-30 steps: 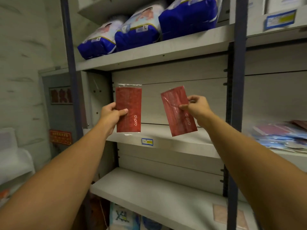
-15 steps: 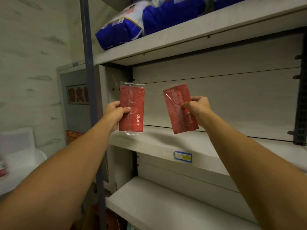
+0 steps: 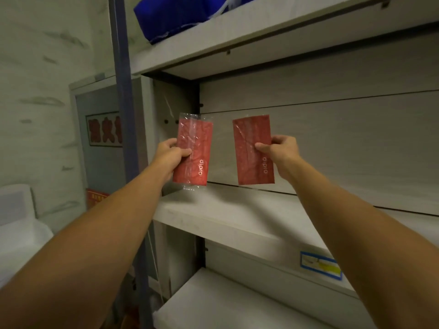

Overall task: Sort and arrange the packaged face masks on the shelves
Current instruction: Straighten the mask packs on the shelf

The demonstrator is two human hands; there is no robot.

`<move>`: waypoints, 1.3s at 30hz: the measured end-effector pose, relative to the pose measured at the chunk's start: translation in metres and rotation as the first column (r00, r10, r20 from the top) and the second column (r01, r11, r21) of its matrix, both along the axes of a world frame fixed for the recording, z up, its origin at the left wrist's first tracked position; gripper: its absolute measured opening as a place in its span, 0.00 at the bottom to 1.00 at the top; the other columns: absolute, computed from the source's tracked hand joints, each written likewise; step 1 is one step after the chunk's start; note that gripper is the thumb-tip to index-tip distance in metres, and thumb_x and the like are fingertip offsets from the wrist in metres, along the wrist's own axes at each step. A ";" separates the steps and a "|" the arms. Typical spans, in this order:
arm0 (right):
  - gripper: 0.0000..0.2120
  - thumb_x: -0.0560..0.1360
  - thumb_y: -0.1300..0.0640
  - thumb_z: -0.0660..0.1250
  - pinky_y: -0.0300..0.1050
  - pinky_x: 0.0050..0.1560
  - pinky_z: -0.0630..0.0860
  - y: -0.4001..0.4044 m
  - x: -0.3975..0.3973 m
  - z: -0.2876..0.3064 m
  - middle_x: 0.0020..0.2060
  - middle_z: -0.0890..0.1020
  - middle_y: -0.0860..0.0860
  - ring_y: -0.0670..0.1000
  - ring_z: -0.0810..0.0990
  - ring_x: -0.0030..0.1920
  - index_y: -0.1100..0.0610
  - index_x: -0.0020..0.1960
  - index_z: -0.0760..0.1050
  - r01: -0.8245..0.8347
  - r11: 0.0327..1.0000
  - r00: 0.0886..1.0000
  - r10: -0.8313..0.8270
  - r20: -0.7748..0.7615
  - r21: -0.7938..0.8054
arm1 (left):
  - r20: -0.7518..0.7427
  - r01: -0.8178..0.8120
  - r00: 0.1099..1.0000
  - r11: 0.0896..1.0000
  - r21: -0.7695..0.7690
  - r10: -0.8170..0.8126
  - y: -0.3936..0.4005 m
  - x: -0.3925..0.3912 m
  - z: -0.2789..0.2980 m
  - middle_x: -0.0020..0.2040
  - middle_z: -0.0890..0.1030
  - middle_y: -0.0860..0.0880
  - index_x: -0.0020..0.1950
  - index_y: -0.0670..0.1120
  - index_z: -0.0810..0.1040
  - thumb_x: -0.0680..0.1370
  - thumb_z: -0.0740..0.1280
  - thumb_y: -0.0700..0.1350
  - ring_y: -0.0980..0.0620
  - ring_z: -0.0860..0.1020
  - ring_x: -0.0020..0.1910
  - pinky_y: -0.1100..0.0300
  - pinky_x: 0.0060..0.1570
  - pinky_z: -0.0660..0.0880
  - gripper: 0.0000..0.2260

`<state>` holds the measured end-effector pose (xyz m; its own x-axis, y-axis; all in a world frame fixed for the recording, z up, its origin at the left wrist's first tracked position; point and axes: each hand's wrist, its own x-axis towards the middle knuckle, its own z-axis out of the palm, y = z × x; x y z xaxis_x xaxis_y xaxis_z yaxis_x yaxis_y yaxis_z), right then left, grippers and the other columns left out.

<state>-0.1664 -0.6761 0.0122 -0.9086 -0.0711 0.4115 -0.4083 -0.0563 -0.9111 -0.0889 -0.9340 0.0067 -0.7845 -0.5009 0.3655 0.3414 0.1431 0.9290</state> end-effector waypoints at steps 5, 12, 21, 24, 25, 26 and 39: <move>0.15 0.75 0.62 0.75 0.40 0.39 0.79 -0.032 -0.019 -0.003 0.48 0.85 0.52 0.50 0.85 0.45 0.61 0.61 0.80 0.042 0.999 0.999 -0.042 -0.010 -0.013 | 0.061 0.027 0.998 0.999 -0.025 -0.025 -0.043 -0.039 -0.004 0.53 0.83 0.45 0.62 0.45 0.77 0.76 0.71 0.33 0.47 0.83 0.47 0.56 0.40 0.79 0.16; 0.12 0.76 0.62 0.73 0.44 0.41 0.80 -0.077 -0.037 -0.001 0.48 0.85 0.53 0.52 0.85 0.46 0.59 0.59 0.79 0.158 0.987 0.987 -0.159 -0.022 -0.035 | 0.235 0.201 0.956 0.974 -0.102 -0.173 -0.089 -0.092 -0.016 0.52 0.84 0.42 0.56 0.43 0.79 0.75 0.73 0.34 0.42 0.84 0.48 0.43 0.52 0.81 0.12; 0.06 0.75 0.64 0.74 0.41 0.33 0.80 -0.123 -0.056 -0.014 0.41 0.85 0.53 0.51 0.85 0.39 0.58 0.51 0.80 0.250 0.966 0.968 -0.250 0.013 -0.059 | 0.478 0.271 0.877 0.881 -0.388 -0.060 -0.122 -0.150 -0.057 0.47 0.84 0.40 0.51 0.39 0.80 0.71 0.77 0.37 0.41 0.84 0.45 0.49 0.47 0.82 0.11; 0.07 0.75 0.64 0.74 0.43 0.35 0.80 -0.129 -0.067 -0.018 0.42 0.86 0.53 0.52 0.86 0.40 0.59 0.52 0.81 0.256 0.966 0.967 -0.255 0.015 -0.044 | 0.500 0.284 0.862 0.740 -0.610 0.081 -0.124 -0.159 -0.068 0.48 0.83 0.42 0.50 0.40 0.81 0.70 0.78 0.40 0.44 0.82 0.47 0.53 0.47 0.80 0.12; 0.07 0.75 0.63 0.74 0.43 0.35 0.80 -0.130 -0.069 -0.018 0.43 0.86 0.53 0.52 0.86 0.41 0.58 0.52 0.80 0.255 0.966 0.967 -0.255 0.017 -0.032 | 0.504 0.288 0.857 0.710 -0.642 0.107 -0.123 -0.159 -0.071 0.49 0.83 0.42 0.51 0.40 0.81 0.70 0.79 0.41 0.44 0.82 0.48 0.53 0.48 0.80 0.13; 0.07 0.75 0.63 0.74 0.43 0.36 0.80 -0.130 -0.071 -0.019 0.43 0.86 0.53 0.52 0.86 0.42 0.58 0.52 0.80 0.257 0.966 0.966 -0.257 0.015 -0.022 | 0.510 0.294 0.851 0.691 -0.661 0.126 -0.122 -0.160 -0.073 0.50 0.83 0.42 0.52 0.41 0.81 0.69 0.79 0.42 0.45 0.82 0.49 0.54 0.49 0.80 0.14; 0.08 0.75 0.64 0.73 0.42 0.34 0.79 -0.113 -0.091 -0.019 0.44 0.86 0.55 0.53 0.86 0.41 0.61 0.54 0.81 0.280 0.959 0.960 -0.281 0.002 0.037 | 0.572 0.344 0.757 0.551 -0.761 0.317 -0.129 -0.182 -0.072 0.63 0.79 0.42 0.67 0.40 0.75 0.73 0.78 0.53 0.43 0.78 0.62 0.53 0.60 0.76 0.28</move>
<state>-0.2574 -0.7893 -0.0067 -0.8972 0.1726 0.4064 -0.3960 0.0924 -0.9136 -0.2713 -1.0631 -0.0652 -0.9691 -0.2426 0.0449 -0.2091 0.9044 0.3720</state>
